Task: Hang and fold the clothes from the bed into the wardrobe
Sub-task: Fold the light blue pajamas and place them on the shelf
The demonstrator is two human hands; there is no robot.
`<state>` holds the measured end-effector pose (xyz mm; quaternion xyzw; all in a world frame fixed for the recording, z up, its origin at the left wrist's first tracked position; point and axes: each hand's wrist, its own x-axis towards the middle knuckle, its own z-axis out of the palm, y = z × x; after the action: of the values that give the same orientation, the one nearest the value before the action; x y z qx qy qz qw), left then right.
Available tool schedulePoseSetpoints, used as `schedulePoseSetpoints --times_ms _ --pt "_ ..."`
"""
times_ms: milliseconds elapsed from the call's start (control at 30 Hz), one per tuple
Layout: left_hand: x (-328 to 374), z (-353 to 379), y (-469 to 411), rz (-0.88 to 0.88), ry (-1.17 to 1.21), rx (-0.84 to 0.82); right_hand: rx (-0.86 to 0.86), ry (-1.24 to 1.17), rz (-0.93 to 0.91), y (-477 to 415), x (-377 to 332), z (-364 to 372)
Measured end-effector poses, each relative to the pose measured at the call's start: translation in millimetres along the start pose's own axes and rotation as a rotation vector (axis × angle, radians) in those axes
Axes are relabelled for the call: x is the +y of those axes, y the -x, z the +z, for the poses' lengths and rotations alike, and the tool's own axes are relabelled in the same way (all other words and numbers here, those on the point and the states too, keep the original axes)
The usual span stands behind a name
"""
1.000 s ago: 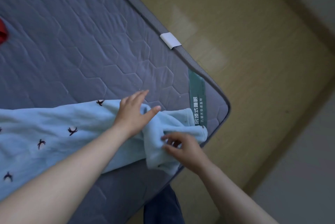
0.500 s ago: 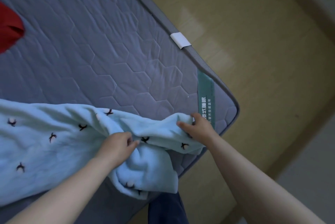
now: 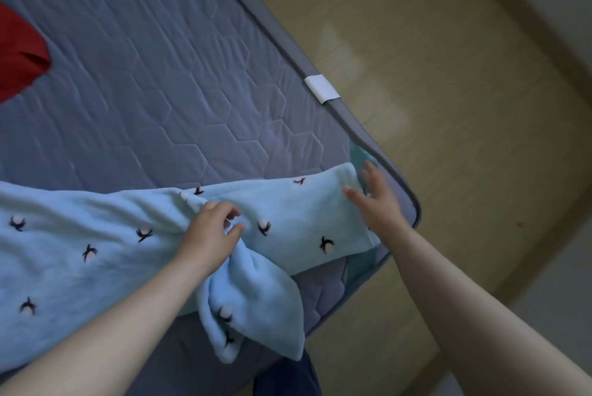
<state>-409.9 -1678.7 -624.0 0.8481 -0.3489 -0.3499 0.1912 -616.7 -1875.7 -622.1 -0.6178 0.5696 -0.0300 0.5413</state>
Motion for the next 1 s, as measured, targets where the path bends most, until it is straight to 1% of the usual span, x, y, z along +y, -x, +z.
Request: schedulePoseSetpoints --times_ms 67,133,233,300,400,467,533,600,667,700,733,800,833,867,933,967,1000 --pt "0.1 0.6 -7.5 0.017 -0.017 0.032 -0.013 0.183 0.044 -5.8 10.5 3.3" --pt "-2.2 2.1 -13.9 0.002 -0.056 0.041 -0.014 0.313 0.110 -7.6 22.4 5.7" --pt "-6.5 9.8 -21.4 0.008 -0.170 -0.012 -0.016 0.390 0.160 -7.8 34.8 7.6" --pt "-5.6 17.1 -28.0 0.039 -0.239 -0.052 -0.029 0.385 0.165 -8.8 37.6 6.3" --pt "1.9 25.4 -43.1 0.040 -0.291 -0.077 -0.054 0.275 0.189 -7.4 37.2 2.3" --pt "6.8 28.2 -54.9 -0.012 -0.289 -0.092 -0.093 0.187 0.172 -2.0 36.2 -1.9" --pt "9.7 27.8 -66.5 -0.091 -0.302 -0.153 -0.186 0.075 0.183 4.6 35.6 -6.0" --pt "11.0 26.9 -75.1 -0.129 -0.374 -0.227 -0.319 -0.004 0.242 12.3 36.5 -7.7" --pt "12.1 24.6 -80.1 -0.127 -0.444 -0.244 -0.432 -0.035 0.300 17.5 39.0 -7.4" --pt "12.9 23.2 -81.8 -0.128 -0.461 -0.234 -0.461 -0.053 0.323 19.1 40.0 -6.6" --pt "13.8 22.2 -82.7 -0.134 -0.464 -0.219 -0.467 -0.083 0.340 20.6 40.2 -5.8" --pt "15.9 19.5 -82.0 -0.157 -0.462 -0.192 -0.423 -0.185 0.360 20.6 39.4 -3.2" --pt "17.8 18.9 -81.2 -0.161 -0.492 -0.190 -0.395 -0.262 0.366 19.6 39.2 -1.9" --pt "20.7 19.2 -81.0 -0.148 -0.573 -0.193 -0.375 -0.350 0.375 18.6 38.3 -1.3" --pt "30.1 20.5 -82.9 -0.066 -0.774 -0.191 -0.373 -0.463 0.392 17.0 35.0 -0.8" --pt "37.5 22.7 -86.5 -0.005 -0.797 -0.180 -0.381 -0.475 0.388 16.4 33.1 -0.8" --pt "46.3 26.3 -90.9 0.053 -0.754 -0.190 -0.381 -0.470 0.374 16.2 31.3 -1.1"
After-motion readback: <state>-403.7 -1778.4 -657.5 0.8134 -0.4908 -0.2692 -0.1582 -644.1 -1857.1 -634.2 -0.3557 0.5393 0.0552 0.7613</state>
